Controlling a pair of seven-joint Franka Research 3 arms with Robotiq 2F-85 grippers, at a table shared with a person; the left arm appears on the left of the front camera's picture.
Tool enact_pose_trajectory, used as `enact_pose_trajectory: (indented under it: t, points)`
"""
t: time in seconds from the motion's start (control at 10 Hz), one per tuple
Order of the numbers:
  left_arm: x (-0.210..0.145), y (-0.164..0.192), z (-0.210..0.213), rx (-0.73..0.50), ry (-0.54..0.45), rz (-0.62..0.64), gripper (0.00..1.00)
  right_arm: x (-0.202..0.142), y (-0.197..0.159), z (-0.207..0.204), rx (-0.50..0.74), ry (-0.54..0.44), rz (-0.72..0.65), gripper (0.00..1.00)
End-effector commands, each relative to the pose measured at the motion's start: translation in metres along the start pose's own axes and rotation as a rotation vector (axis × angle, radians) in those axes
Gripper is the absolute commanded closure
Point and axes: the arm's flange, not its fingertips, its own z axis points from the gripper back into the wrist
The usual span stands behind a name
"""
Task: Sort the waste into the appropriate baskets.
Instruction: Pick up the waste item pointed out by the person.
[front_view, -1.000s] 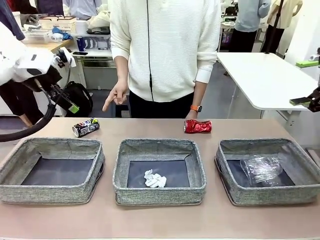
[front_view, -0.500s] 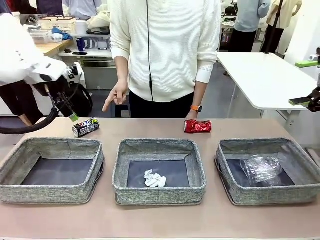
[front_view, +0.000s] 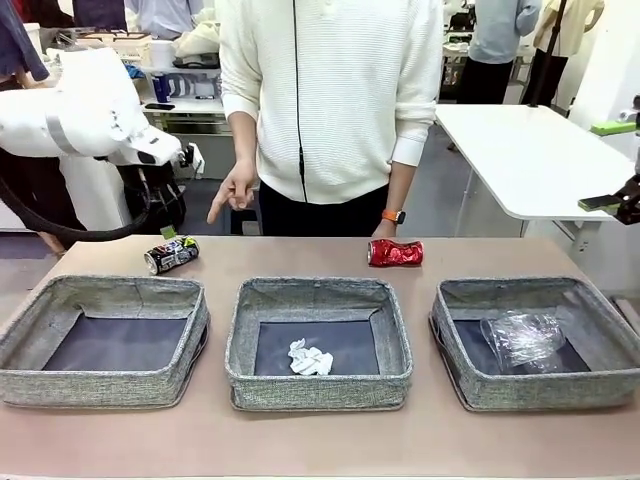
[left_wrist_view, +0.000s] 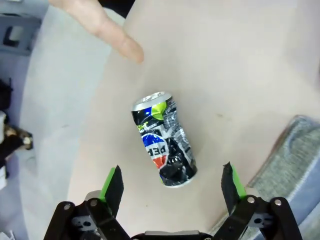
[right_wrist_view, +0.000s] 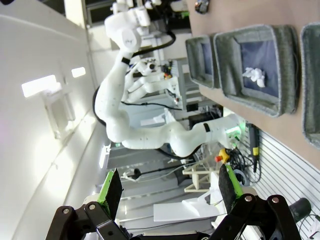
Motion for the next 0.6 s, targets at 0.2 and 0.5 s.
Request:
enact_pose_trajectory:
  t: [0.2, 0.5]
  points:
    - [0.007, 0.022, -0.035, -0.05, 0.043, 0.042, 0.0, 0.0, 0.001, -0.002, 0.014, -0.023, 0.011, 0.0]
    - [0.002, 0.03, -0.069, -0.071, 0.046, 0.05, 0.0, 0.0, 0.001, -0.002, 0.014, -0.023, 0.011, 0.0]
